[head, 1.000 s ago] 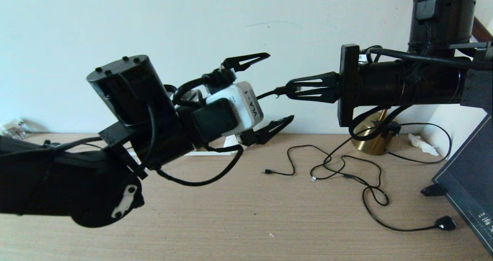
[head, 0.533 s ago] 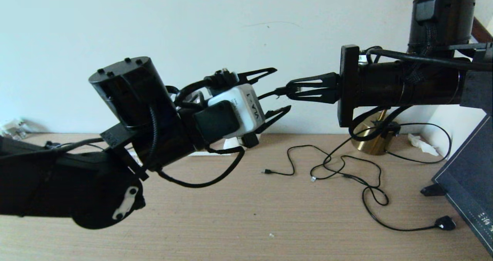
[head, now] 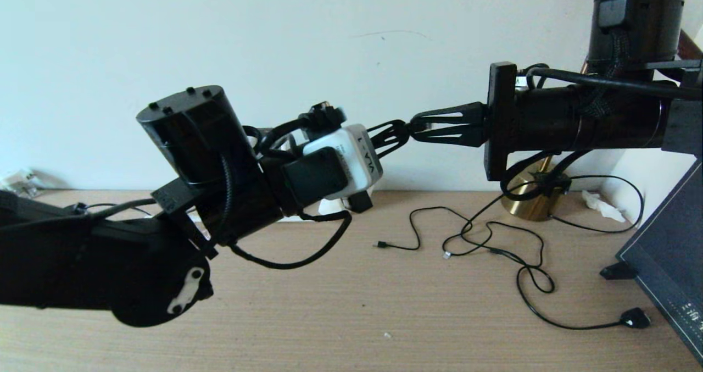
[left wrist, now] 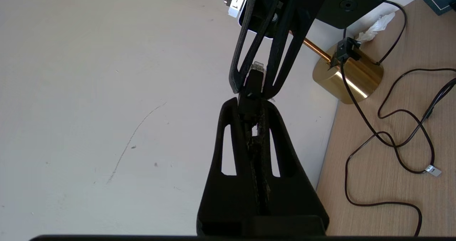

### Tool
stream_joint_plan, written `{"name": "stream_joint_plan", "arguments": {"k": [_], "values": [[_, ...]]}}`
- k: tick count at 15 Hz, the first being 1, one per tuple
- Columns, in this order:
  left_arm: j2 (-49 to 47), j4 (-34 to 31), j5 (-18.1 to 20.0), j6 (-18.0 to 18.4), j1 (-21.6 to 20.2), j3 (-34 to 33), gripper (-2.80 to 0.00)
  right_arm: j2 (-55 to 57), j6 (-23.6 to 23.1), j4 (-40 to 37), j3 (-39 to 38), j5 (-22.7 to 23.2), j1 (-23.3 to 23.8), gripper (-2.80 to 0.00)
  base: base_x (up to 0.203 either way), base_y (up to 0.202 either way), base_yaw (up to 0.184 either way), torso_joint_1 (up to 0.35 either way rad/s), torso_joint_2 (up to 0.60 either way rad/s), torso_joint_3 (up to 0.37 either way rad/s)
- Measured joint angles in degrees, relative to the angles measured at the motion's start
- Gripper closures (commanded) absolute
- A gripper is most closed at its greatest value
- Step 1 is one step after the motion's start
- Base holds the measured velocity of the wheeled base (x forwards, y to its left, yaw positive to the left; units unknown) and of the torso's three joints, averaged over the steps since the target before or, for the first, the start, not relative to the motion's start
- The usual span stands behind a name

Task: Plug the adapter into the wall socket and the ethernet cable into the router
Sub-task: Plug cable into router interface

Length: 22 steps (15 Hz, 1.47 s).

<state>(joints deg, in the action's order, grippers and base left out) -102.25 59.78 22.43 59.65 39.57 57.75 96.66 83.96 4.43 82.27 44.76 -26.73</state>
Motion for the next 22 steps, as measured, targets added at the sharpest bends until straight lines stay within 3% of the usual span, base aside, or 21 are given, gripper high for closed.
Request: {"name": "stream_joint_plan", "arguments": {"k": [1, 7, 9, 10, 13, 15, 18, 20, 22], "values": [[-0.04, -0.02, 0.00, -0.01, 0.01, 0.00, 0.00, -0.02, -0.06, 0.06, -0.11, -0.11, 0.00, -2.80, 0.000, 0.000, 0.000, 0.000, 0.00, 0.000], [0.70, -0.09, -0.52, -0.75, -0.41, -2.64, 0.00, -1.91, -1.88, 0.39, -2.32, -0.76, 1.19, -2.80, 0.000, 0.000, 0.000, 0.000, 0.00, 0.000], [2.67, -0.54, -2.75, -4.85, -2.50, -7.34, 0.00, -4.81, -5.37, 0.25, -5.55, -2.77, 2.15, -2.80, 0.000, 0.000, 0.000, 0.000, 0.00, 0.000], [3.90, -0.72, -4.49, -8.39, -4.64, -9.40, 0.00, -6.58, -8.13, 0.20, -8.08, -4.78, 2.45, 0.00, 0.000, 0.000, 0.000, 0.000, 0.00, 0.000], [7.27, -1.02, -10.96, -24.35, -12.22, -12.11, 0.00, -14.29, -23.48, -0.24, -20.72, -14.69, 2.71, 0.00, 0.000, 0.000, 0.000, 0.000, 0.00, 0.000], [8.96, -1.21, -16.46, -35.23, -17.73, -13.58, 0.00, -20.81, -37.96, -0.28, -32.25, -26.34, 2.80, 0.00, 0.000, 0.000, 0.000, 0.000, 0.00, 0.000], [10.43, -3.92, -22.42, -47.54, -25.16, -17.04, 0.00, -34.78, -57.00, 0.45, -44.62, -43.15, 2.78, 0.00, 0.000, 0.000, 0.000, 0.000, 0.00, 0.000], [10.80, -8.48, -28.48, -54.25, -27.74, -19.55, 0.00, -48.31, -65.52, -3.36, -49.86, -50.99, 2.99, 0.00, 0.000, 0.000, 0.000, 0.000, 0.00, 0.000], [11.04, -12.62, -29.71, -60.51, -28.47, -22.07, 0.00, -60.73, -69.84, -9.79, -52.99, -56.15, 4.84, 0.00, 0.000, 0.000, 0.000, 0.000, 0.00, 0.000]]}}
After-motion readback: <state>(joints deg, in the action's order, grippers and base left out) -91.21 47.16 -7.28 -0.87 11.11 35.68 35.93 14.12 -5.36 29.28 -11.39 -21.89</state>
